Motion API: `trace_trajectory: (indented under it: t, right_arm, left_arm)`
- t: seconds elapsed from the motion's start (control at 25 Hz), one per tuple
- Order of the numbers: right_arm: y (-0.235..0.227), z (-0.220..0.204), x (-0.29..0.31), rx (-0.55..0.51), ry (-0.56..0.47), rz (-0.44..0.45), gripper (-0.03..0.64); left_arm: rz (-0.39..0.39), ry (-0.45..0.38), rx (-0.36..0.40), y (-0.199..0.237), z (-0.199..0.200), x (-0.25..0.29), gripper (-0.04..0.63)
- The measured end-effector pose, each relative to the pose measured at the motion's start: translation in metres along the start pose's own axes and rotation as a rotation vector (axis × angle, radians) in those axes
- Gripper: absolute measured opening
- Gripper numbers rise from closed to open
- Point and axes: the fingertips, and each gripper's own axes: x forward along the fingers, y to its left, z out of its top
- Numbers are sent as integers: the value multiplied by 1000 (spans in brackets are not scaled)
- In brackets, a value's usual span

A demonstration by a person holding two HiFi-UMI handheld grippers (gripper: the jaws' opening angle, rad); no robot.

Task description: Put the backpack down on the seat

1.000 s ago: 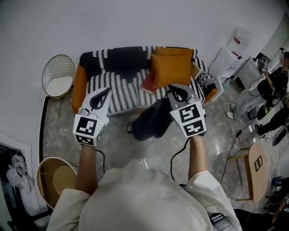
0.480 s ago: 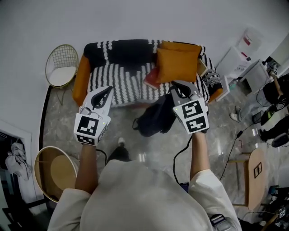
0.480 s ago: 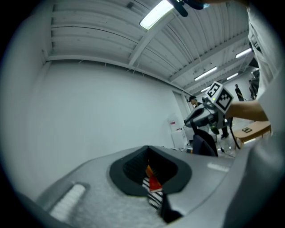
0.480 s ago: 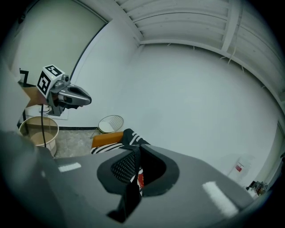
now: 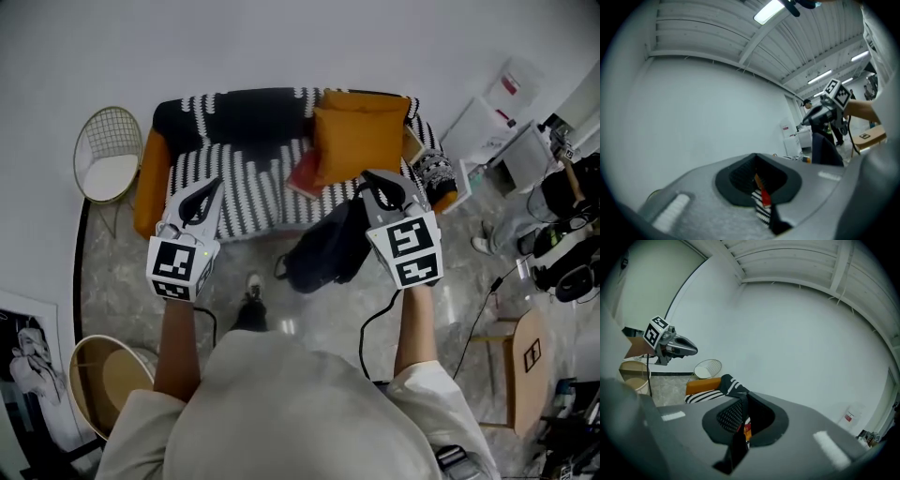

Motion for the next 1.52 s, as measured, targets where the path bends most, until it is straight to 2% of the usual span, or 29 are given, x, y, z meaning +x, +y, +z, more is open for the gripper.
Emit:
trace_trajectory:
  t: [0.2, 0.52, 1.04, 1.52]
  right_arm:
    - [-36, 16, 49, 17, -6, -9, 6]
    - [-69, 33, 132, 25, 7, 17, 6]
    - [-93, 42, 247, 77, 64, 19, 6]
    - [-95, 55, 299, 133, 96, -18, 6]
  left_arm:
    - [-16, 13, -4, 36, -4, 56, 3]
    - [-30, 38, -12, 83, -11, 120, 3]
    - [-81, 35, -38, 165, -40, 198, 3]
    - [-155, 38, -68, 219, -67, 249, 3]
